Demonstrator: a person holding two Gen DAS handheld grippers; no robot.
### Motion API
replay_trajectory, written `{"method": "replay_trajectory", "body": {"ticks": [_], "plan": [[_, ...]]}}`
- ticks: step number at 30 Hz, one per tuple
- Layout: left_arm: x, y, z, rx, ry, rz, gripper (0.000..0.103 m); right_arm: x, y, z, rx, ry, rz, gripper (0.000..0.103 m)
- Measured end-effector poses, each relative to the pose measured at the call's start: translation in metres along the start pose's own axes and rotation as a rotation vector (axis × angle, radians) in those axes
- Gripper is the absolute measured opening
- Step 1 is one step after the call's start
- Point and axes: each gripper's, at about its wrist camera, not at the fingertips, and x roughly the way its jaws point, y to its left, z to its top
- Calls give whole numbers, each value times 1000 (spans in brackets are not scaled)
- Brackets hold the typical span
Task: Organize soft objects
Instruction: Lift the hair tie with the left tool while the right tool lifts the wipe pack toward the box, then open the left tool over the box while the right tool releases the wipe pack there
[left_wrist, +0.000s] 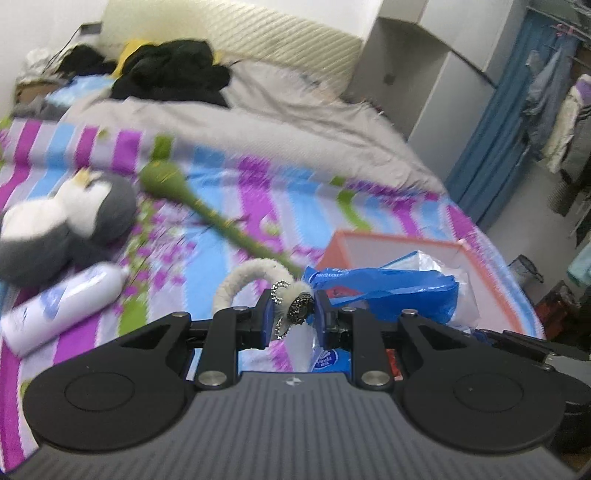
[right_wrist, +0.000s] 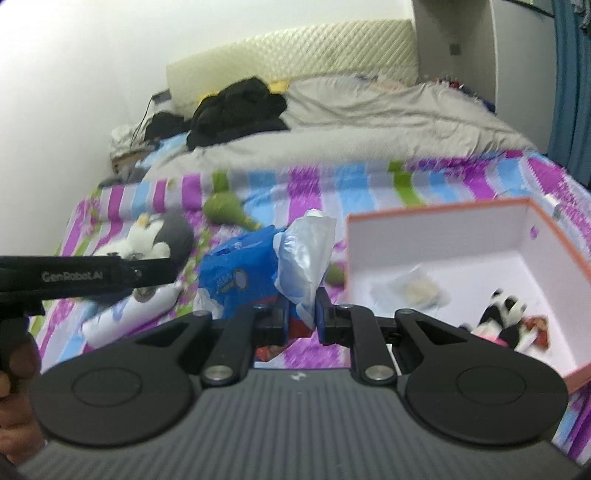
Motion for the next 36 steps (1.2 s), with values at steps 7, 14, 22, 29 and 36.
{"method": "replay_trajectory", "body": {"ticks": [7,14,22,29,36], "plan": [[13,-53,33,36,-38,-60,26,-15,-40,31,18,-66,-36,18],[48,-101,50,61,-39,-127,26,-17,-88,48,54,-99,-76,18],[117,-148,42,96,54,-178,26,6,-150,42,128,-55,-140,18],[190,-173,17,120,193,-196,26,41,-201,20,205,49,-193,18],[246,-187,-3,148,310,-190,26,73,-237,-7,286,151,-216,19]]}}
